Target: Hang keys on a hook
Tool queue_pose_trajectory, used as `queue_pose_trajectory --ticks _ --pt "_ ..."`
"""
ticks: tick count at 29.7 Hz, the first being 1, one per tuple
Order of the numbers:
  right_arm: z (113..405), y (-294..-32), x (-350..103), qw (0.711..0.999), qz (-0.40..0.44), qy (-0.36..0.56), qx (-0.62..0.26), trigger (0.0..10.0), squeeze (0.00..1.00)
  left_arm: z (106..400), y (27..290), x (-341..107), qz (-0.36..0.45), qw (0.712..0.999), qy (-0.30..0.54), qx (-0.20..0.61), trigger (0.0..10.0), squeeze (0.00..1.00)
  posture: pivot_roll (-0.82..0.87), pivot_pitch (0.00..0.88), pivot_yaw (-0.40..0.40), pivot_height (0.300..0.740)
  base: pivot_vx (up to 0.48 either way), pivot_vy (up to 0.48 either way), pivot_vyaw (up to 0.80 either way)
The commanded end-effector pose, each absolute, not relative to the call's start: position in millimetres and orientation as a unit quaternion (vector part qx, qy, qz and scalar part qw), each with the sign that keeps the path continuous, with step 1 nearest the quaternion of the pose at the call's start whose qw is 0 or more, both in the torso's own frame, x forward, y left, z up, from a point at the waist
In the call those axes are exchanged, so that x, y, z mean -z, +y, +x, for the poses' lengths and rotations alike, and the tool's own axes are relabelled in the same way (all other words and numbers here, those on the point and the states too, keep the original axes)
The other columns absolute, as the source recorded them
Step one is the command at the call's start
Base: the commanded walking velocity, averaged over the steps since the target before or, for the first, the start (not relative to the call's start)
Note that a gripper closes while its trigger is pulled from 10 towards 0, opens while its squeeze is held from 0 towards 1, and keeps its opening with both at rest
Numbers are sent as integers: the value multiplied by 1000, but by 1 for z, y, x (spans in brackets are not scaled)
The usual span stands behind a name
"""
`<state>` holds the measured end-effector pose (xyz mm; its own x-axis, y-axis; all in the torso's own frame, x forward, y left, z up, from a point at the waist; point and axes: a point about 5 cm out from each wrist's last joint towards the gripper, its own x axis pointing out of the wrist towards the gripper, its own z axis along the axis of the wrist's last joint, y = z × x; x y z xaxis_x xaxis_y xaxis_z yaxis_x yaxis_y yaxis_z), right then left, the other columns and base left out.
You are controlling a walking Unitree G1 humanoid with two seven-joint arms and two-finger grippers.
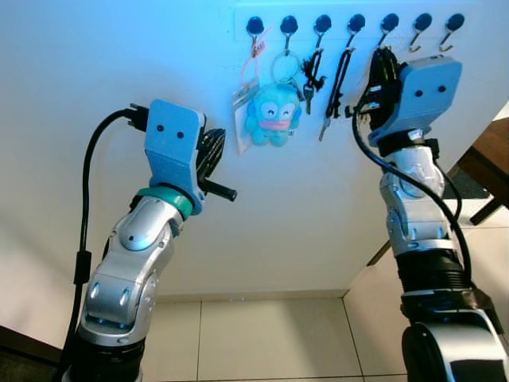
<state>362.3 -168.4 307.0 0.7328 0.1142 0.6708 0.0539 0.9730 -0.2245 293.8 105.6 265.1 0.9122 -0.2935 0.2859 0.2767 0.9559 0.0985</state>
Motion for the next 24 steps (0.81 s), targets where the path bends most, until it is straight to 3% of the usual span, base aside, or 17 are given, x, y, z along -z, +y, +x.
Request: queue_pose_trajectory --ticks 1,24 --pt "359 -163 -315 915 -109 -389 -24 10000 0 293 106 -266 27 978 -150 144 10000 0 -9 64 94 740 0 0 0" --pt "368 -159 -312 928 -95 -357 -50 10000 0 293 107 -266 27 978 -151 142 10000 0 -7 62 94 740 0 0 0"
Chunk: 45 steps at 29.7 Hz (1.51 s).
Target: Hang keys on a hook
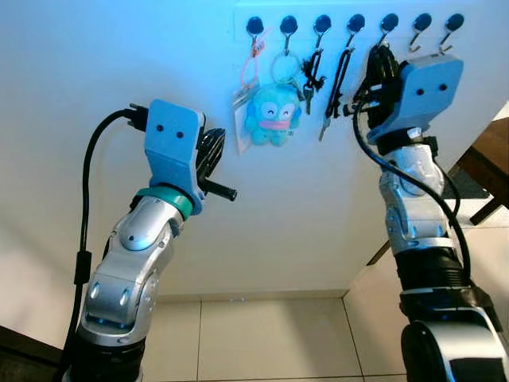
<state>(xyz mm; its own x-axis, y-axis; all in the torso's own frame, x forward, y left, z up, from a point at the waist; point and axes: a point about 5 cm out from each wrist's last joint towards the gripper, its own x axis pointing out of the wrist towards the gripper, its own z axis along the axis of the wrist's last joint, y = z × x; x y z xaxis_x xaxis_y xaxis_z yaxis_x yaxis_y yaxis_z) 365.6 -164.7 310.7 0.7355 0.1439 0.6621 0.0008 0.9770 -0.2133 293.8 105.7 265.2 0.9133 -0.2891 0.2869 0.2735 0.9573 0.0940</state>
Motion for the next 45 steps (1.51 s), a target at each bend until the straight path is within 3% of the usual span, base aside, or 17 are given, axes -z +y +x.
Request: queue_pose_trajectory --ticks 1,20,30,45 --pt "368 -159 -312 928 -95 -357 -50 10000 0 293 107 -266 27 978 -151 142 10000 0 -7 62 94 740 0 0 0" --pt "367 -161 -304 935 -67 -344 -61 10000 0 293 106 -265 26 978 -149 142 10000 0 -8 66 95 740 0 0 0" --pt "364 -155 -297 932 -91 -342 -79 10000 0 293 107 -265 27 978 -149 142 10000 0 -9 63 95 740 0 0 0" --pt "356 -179 -319 918 -93 -386 -20 10000 0 294 106 -266 26 978 -150 144 10000 0 -16 62 98 740 0 0 0"
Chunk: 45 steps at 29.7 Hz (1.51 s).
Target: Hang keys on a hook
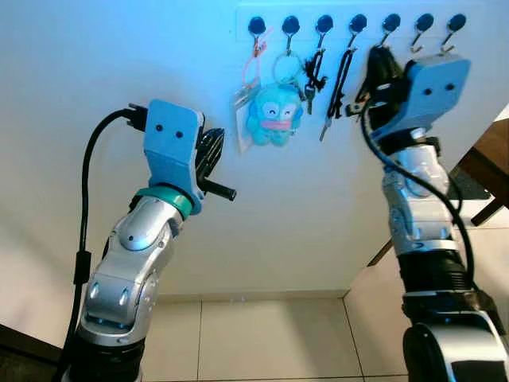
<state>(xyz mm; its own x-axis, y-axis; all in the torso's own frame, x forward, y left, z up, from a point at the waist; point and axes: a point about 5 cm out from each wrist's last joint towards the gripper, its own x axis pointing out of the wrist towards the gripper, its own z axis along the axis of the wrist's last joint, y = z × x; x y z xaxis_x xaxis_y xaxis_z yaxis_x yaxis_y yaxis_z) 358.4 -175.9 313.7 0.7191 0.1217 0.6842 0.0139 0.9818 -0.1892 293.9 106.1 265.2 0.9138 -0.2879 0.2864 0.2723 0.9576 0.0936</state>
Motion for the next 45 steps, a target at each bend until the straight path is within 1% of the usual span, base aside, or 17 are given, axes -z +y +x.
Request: queue_pose_trajectory --ticks 1,6,12,21,34,38,40,43,45 --pt "357 -181 -319 918 -93 -385 -16 10000 0 294 106 -266 26 978 -150 144 10000 0 -16 62 98 740 0 0 0" --pt "358 -186 -316 921 -93 -378 -8 10000 0 294 106 -266 26 978 -150 144 10000 0 -16 62 98 740 0 0 0" --pt "360 -183 -316 924 -98 -370 -20 10000 0 294 106 -267 26 978 -150 145 10000 0 -14 62 100 740 0 0 0" --pt "369 -166 -321 925 -110 -357 -72 10000 0 293 107 -267 26 978 -151 141 10000 0 -7 63 94 740 0 0 0" --pt "370 -156 -318 925 -120 -340 -117 10000 0 293 106 -267 25 978 -150 142 10000 0 -10 67 94 740 0 0 0" --pt "372 -154 -307 934 -98 -317 -130 10000 0 293 106 -267 25 978 -150 142 10000 0 -8 74 94 740 0 0 0" --pt "372 -154 -307 934 -98 -317 -130 10000 0 293 106 -267 25 978 -150 142 10000 0 -8 74 94 740 0 0 0" --pt "372 -157 -301 942 -66 -309 -116 10000 0 293 107 -266 25 979 -148 141 10000 0 -7 76 94 740 0 0 0" --pt "371 -158 -300 942 -60 -312 -112 10000 0 293 106 -266 25 979 -148 141 10000 0 -7 76 94 740 0 0 0"
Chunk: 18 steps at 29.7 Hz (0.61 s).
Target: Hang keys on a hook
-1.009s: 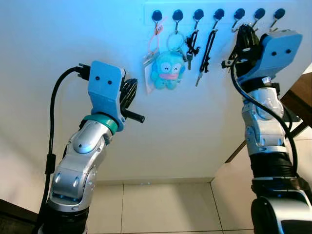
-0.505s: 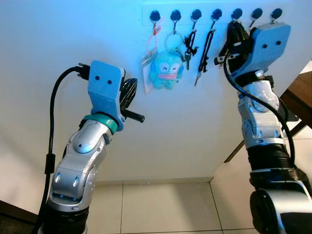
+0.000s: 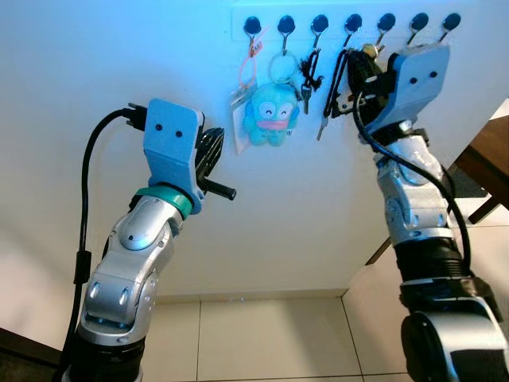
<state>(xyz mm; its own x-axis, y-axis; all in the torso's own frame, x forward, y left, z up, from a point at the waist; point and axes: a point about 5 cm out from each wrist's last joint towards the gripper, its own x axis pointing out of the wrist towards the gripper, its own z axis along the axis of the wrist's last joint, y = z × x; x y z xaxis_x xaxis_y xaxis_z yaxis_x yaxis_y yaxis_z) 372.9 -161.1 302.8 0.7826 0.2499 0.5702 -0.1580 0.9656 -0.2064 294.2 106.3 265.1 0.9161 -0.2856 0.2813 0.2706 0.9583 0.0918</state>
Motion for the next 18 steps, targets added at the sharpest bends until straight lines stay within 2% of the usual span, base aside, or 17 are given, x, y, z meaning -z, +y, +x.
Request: queue_pose_trajectory --ticks 1,10,18 --pt "371 -158 -300 942 -60 -312 -112 10000 0 293 106 -266 25 979 -148 141 10000 0 -7 76 94 740 0 0 0" --pt "366 -161 -307 933 -49 -340 -110 10000 0 294 106 -266 25 979 -147 142 10000 0 -12 77 96 740 0 0 0" --pt "359 -151 -293 925 -98 -333 -151 10000 0 294 105 -265 26 979 -145 142 10000 0 -11 79 96 740 0 0 0"
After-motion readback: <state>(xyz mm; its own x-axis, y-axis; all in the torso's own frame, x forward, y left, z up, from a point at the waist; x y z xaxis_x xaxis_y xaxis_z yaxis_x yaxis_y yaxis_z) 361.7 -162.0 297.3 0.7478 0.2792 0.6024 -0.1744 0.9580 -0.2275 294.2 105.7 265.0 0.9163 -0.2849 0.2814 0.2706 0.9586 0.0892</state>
